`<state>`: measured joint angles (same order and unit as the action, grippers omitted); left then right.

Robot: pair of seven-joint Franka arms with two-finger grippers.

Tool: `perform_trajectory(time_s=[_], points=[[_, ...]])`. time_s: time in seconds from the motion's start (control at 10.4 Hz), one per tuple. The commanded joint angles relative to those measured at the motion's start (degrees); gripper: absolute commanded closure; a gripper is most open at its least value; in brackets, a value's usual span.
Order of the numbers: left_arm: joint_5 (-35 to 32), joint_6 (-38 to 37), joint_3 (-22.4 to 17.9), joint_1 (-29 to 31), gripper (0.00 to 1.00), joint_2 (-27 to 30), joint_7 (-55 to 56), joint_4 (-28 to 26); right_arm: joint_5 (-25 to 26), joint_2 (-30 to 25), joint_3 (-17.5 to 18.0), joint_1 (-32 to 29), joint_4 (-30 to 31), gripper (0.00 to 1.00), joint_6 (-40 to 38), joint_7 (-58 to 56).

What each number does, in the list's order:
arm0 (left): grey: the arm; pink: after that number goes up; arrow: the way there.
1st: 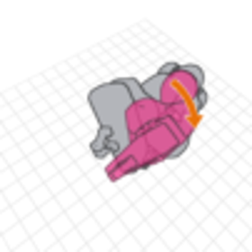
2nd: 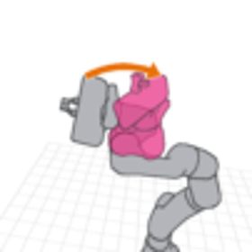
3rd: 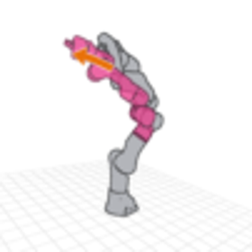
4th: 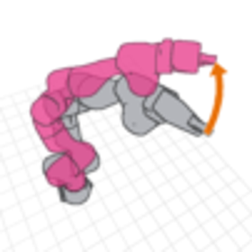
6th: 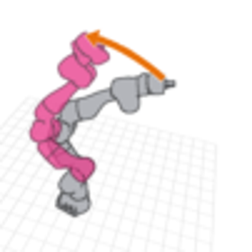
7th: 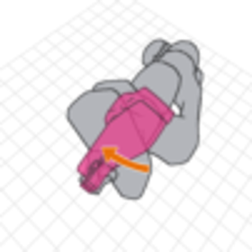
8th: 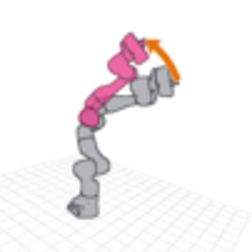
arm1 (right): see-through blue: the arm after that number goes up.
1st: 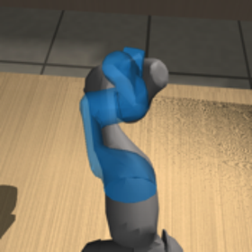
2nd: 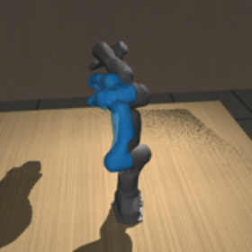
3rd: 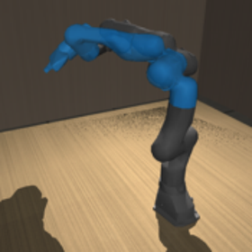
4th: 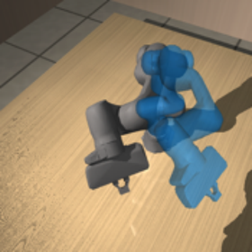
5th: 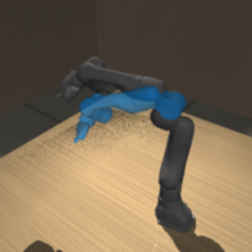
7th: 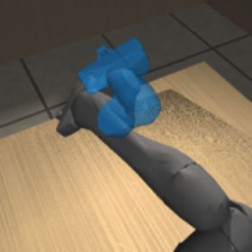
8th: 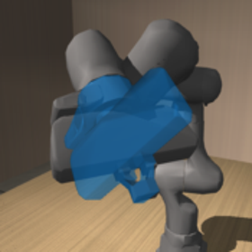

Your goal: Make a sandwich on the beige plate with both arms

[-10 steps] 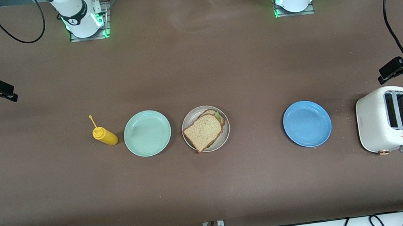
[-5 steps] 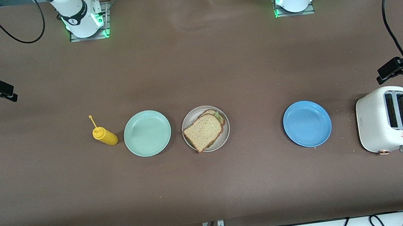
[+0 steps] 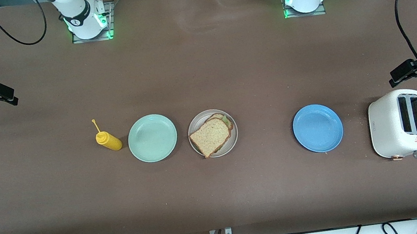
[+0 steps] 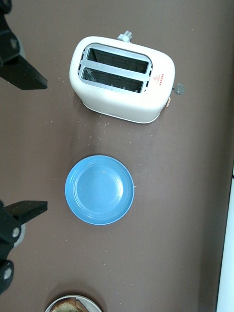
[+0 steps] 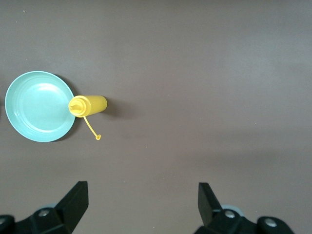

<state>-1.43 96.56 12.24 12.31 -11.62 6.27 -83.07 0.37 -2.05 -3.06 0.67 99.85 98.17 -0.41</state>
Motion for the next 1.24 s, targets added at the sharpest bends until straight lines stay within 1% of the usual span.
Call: perform_trajectory(time_s=[0.0, 0.29, 0.38, 0.77, 0.96, 1.15], points=[[1.34, 0.12, 0.15, 0.35, 0.00, 1.16, -1.35, -1.30, 0.34, 0.47, 0.24, -0.05, -1.50, 0.00, -1.32, 0.23], [1.34, 0.12, 0.15, 0.26, 0.00, 1.16, -1.35, -1.30, 0.51, 0.21, 0.33, -0.05, -1.50, 0.00, -2.45, 0.58], [1.34, 0.12, 0.24, 0.26, 0.00, 1.16, -1.35, -1.30, 0.34, 0.29, 0.85, 0.82, -2.46, 0.00, -3.68, 0.93], [1.25, 0.12, 0.15, 0.26, 0.00, 1.16, -1.35, -1.30, -0.02, 0.56, 0.77, 0.83, -4.84, 0.00, -3.60, 1.55], [1.17, 0.12, 0.24, 0.17, 0.00, 1.16, -1.26, -1.22, -0.19, 0.64, -0.71, 0.56, -4.93, 0.00, -4.04, 0.76], [0.91, 0.12, 0.06, -0.87, 0.00, 0.90, -1.26, -1.22, -0.11, 0.65, -0.46, 0.91, -4.93, 0.00, -4.48, 0.58]])
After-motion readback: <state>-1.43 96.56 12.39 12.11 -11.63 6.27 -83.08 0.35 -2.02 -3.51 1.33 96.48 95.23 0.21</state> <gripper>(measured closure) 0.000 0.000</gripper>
